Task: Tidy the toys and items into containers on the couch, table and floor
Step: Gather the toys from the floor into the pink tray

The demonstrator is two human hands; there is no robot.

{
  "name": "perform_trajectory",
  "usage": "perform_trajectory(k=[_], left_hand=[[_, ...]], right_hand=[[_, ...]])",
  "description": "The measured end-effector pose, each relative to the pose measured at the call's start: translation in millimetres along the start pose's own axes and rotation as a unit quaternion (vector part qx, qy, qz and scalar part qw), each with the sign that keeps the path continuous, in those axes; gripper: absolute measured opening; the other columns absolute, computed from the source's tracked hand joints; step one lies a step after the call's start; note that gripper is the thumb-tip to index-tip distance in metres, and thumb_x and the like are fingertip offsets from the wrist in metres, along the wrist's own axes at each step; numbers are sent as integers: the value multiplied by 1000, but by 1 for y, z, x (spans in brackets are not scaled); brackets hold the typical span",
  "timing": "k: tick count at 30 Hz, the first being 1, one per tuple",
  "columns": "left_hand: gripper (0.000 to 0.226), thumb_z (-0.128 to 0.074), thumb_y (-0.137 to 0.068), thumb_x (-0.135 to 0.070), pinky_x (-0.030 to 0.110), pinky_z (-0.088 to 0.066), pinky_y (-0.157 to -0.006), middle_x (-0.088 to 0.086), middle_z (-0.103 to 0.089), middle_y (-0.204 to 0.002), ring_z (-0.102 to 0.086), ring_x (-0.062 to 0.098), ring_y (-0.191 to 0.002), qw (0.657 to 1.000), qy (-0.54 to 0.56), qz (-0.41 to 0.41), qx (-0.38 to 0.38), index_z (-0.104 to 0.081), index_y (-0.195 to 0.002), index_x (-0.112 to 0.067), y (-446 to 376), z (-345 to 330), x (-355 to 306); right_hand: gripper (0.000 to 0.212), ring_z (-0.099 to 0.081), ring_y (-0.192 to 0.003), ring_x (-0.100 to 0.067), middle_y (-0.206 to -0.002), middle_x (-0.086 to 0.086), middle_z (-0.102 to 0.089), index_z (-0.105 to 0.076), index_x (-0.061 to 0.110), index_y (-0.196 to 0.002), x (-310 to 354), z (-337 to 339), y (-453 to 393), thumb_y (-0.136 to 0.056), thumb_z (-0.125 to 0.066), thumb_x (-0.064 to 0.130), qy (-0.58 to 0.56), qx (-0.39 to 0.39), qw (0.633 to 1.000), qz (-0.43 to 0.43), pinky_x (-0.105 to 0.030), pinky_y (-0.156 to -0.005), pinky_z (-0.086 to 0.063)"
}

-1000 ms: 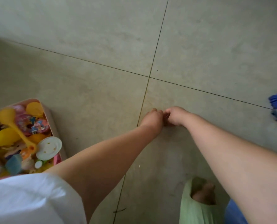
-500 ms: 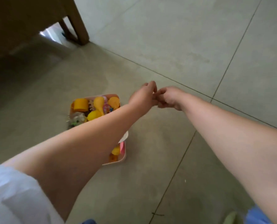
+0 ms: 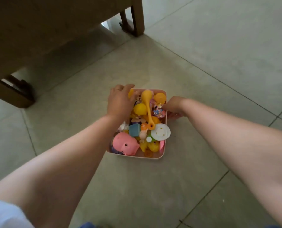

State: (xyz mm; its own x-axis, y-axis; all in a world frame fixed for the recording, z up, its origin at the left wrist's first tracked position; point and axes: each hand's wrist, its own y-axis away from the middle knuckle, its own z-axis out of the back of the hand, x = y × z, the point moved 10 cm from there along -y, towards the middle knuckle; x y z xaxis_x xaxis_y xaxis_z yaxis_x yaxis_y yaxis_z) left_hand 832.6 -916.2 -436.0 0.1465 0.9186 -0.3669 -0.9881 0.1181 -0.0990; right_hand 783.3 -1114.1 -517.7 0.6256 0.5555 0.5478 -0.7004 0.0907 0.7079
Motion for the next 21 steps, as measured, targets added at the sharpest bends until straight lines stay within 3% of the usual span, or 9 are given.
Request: perform_trajectory(k=[4,8,10,12,14,17,21], left_hand=[[52,-40,-97,-50,39,-29,-110,9,-43,-146,-34,29,-136,993,-41,-105,35,-42,-143,-25,1,-29,-45],[50,-43,-95,-44,37,-36,-103,6,-49,-142,-43,26,-130,980,-71,-175,63,-46,-140,-21,-3,-61,-80],[48,-45,-94,-41,37,-42,-96,5,-52,-138,-49,26,-124,978,-69,-188,63,-48,-138,-21,-10,-66,-85],[52,-47,-92,-41,41,-41,-101,7,-47,-143,-44,29,-130,966,-92,-225,87,-47,-139,-18,-20,-75,-89],[57,-46,-93,-43,45,-32,-109,9,-36,-151,-31,31,-139,947,-127,-270,121,-40,-144,-19,-21,-84,-94],[58,-39,-97,-44,46,-18,-116,7,-15,-160,-13,30,-147,944,-132,-252,166,-25,-150,-26,-21,-84,-93],[60,-38,-98,-44,45,-14,-118,4,1,-161,0,28,-148,940,-117,-229,225,-15,-152,-30,-9,-67,-104]], right_hand=[[43,-59,-59,-27,-70,-15,-60,-55,4,-73,-3,-13,-3,-102,-32,28,-23,11,1000,17,-37,-65,-53],[35,-70,-78,-39,-88,-26,-70,-63,-3,-79,-2,-8,-19,-97,-34,6,-10,-13,999,39,-47,-74,-59],[32,-73,-80,-30,-94,-26,-70,-63,1,-76,0,5,-26,-96,-37,3,-29,-45,997,52,-40,-71,-60],[32,-72,-71,-16,-94,-22,-69,-58,10,-68,3,19,-34,-96,-43,6,-36,-70,995,63,-28,-64,-54],[35,-70,-62,-20,-89,-22,-70,-54,9,-61,5,25,-38,-95,-45,5,-52,-56,995,58,-25,-55,-51],[30,-63,-50,-20,-88,-25,-69,-63,-3,-72,6,36,-38,-94,-43,2,-17,-62,997,47,-34,-59,-57],[20,-68,-57,-20,-81,-22,-70,-68,-4,-82,1,47,-16,-90,-52,3,-33,-72,997,-15,-35,-62,-57]])
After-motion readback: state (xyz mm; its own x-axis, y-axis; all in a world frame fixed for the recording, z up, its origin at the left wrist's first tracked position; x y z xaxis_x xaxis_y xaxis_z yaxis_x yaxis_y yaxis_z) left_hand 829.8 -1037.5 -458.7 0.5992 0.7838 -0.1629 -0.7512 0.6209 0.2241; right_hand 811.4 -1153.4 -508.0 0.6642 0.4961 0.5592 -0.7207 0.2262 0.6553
